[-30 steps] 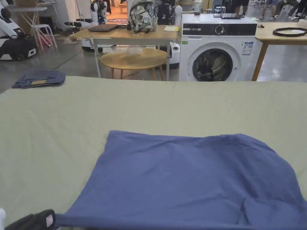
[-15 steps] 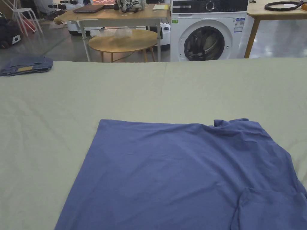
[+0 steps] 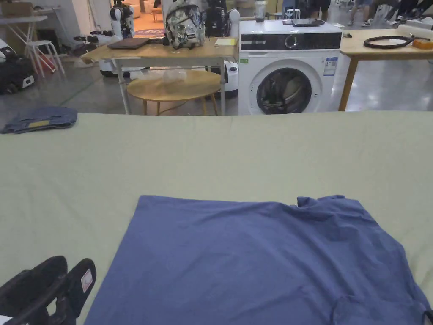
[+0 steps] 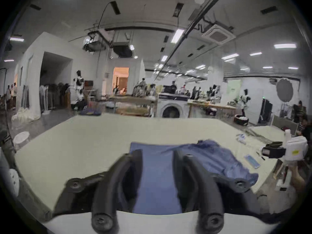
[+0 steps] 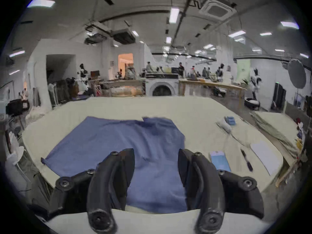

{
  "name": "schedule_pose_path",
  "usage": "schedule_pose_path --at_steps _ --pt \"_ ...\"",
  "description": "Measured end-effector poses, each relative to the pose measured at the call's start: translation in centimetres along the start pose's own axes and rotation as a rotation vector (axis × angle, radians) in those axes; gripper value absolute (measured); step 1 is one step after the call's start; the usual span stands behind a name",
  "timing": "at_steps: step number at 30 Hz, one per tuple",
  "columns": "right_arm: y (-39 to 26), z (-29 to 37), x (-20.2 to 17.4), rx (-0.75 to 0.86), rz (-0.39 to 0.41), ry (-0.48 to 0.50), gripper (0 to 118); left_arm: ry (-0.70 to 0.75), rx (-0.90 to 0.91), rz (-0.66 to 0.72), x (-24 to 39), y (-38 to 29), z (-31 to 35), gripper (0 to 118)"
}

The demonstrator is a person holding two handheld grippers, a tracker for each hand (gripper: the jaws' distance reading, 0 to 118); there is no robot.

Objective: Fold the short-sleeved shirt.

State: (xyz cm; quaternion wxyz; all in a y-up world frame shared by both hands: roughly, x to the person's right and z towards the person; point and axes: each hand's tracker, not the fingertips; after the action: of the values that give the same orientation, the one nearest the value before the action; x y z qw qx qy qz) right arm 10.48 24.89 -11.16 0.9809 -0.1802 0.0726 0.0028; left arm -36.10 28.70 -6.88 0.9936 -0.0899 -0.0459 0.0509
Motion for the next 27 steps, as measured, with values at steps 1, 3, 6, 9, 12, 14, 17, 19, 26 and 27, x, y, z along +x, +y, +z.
schedule_pose_path --at_steps 1,3,6,9,12,14,17,19,26,27 --pt "0.7 -0.8 -0.6 -0.007 -0.005 0.001 8 -0.059 0.020 0.004 0.1 0.3 -0.5 1" --pt "1.3 -2.2 -1.6 0.007 -0.001 0.004 0 -0.104 0.034 0.040 0.3 0.3 -1.5 0" --pt "1.4 -4.2 -2.3 0.004 -0.013 0.063 0 -0.080 -0.004 0.031 0.4 0.0 -2.8 0" --pt "1.6 -5.3 -2.8 -0.012 -0.012 0.073 0 -0.034 -0.048 0.044 -0.3 -0.3 -3.4 0" --pt "1.7 -5.7 -3.1 -0.021 -0.015 0.075 0 -0.015 -0.085 0.037 -1.5 -0.8 -2.9 0" --pt "1.2 -5.5 -3.1 -0.021 -0.012 0.082 0 0.068 -0.097 0.021 -2.5 -1.8 -2.2 0" --pt "0.5 -5.2 -3.4 -0.047 0.003 0.082 0 0.064 -0.270 0.084 -5.6 -4.4 -1.7 39" --pt "-0.5 -4.9 -3.3 -0.058 0.009 0.082 0 0.108 -0.307 0.096 -7.0 -6.9 -1.0 41" --pt "-2.2 -5.1 -2.7 -0.132 -0.018 0.078 0 0.094 -0.562 0.217 -9.4 -16.1 -1.8 52" --pt "-2.3 -5.1 -2.5 -0.136 -0.023 0.075 0 0.093 -0.607 0.211 -9.4 -16.9 -2.3 49"
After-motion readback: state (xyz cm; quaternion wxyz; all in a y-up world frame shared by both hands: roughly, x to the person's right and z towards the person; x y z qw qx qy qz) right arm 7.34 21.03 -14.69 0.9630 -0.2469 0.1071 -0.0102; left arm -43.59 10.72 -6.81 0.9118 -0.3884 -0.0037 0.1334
